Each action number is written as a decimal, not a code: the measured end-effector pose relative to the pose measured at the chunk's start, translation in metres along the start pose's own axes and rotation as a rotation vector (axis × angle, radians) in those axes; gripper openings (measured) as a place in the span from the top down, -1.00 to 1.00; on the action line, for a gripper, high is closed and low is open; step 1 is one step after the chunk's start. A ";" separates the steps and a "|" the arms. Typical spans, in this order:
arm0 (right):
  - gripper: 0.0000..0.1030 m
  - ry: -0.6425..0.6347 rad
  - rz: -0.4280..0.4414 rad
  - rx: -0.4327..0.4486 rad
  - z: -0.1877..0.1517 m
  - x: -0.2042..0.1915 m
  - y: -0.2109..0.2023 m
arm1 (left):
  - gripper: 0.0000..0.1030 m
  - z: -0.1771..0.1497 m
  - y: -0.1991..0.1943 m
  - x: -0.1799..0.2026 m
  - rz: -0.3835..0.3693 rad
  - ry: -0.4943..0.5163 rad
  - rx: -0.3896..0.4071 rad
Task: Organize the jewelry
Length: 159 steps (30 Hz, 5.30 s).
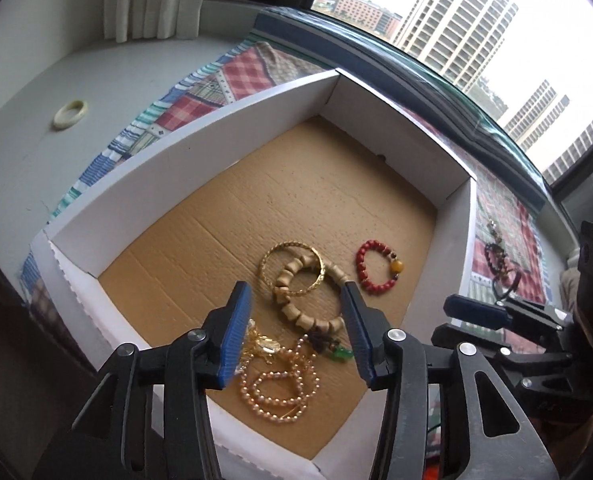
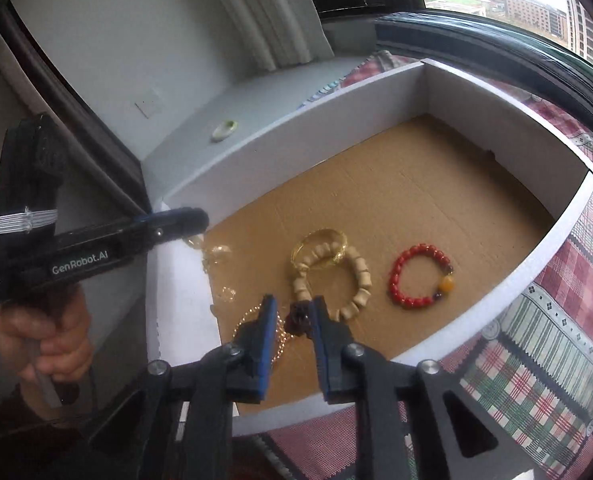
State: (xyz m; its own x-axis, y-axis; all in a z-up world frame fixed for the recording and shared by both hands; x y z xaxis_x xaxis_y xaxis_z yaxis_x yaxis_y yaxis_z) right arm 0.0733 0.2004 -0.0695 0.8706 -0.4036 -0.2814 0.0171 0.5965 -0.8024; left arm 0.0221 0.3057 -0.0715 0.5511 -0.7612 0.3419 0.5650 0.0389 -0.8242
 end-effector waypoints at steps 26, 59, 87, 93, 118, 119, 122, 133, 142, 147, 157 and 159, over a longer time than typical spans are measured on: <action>-0.28 0.259 -0.669 0.277 -0.180 0.172 -0.180 | -0.63 -0.165 0.038 0.266 -0.304 0.496 -0.134; -0.33 0.641 -0.873 0.333 -0.316 0.296 -0.203 | -0.99 -0.154 0.188 0.300 -0.007 0.518 0.016; -0.33 0.634 -0.873 0.304 -0.317 0.293 -0.200 | -0.99 -0.156 0.184 0.297 -0.004 0.504 0.027; -0.33 0.625 -0.880 0.313 -0.316 0.291 -0.202 | -0.99 -0.156 0.185 0.297 -0.004 0.502 0.027; -0.33 0.595 -0.887 0.311 -0.312 0.287 -0.201 | -0.99 -0.141 0.189 0.402 -0.133 0.571 0.030; -0.33 0.595 -0.888 0.313 -0.312 0.287 -0.202 | -0.99 -0.138 0.198 0.409 -0.112 0.577 0.036; -0.33 0.602 -0.889 0.320 -0.313 0.287 -0.203 | -0.72 -0.132 0.217 0.418 -0.037 0.586 0.079; -0.33 0.653 -0.700 0.319 -0.289 0.317 -0.194 | 0.80 -0.122 0.195 0.376 -0.204 0.516 0.008; -0.22 0.402 -0.634 0.201 -0.166 0.384 -0.144 | 0.81 -0.115 0.178 0.324 -0.197 0.474 -0.036; 0.56 0.240 -0.663 0.074 -0.145 0.397 -0.102 | 0.81 -0.115 0.175 0.309 -0.204 0.458 -0.055; 0.77 0.281 -0.560 0.141 -0.195 0.318 -0.143 | 0.81 -0.125 0.163 0.301 -0.150 0.493 -0.036; 0.77 0.306 -0.535 0.147 -0.216 0.299 -0.149 | 0.81 -0.126 0.161 0.299 -0.136 0.495 -0.025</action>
State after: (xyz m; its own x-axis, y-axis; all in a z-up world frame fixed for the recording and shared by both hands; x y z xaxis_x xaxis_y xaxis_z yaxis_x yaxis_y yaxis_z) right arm 0.2246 -0.1590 -0.1473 0.5429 -0.8396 -0.0164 0.4973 0.3372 -0.7993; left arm 0.2007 0.0025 -0.1587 0.1137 -0.9737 0.1972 0.5933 -0.0927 -0.7996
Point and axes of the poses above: each gripper's, at about its wrist camera, not at the fingertips, and y roughly the way its jaws point, x to its right, z to its top, the point moved 8 cm from there along y, roughly the way its jaws point, and after that the axes turned 7 degrees about -y, right-handed, at the moved point
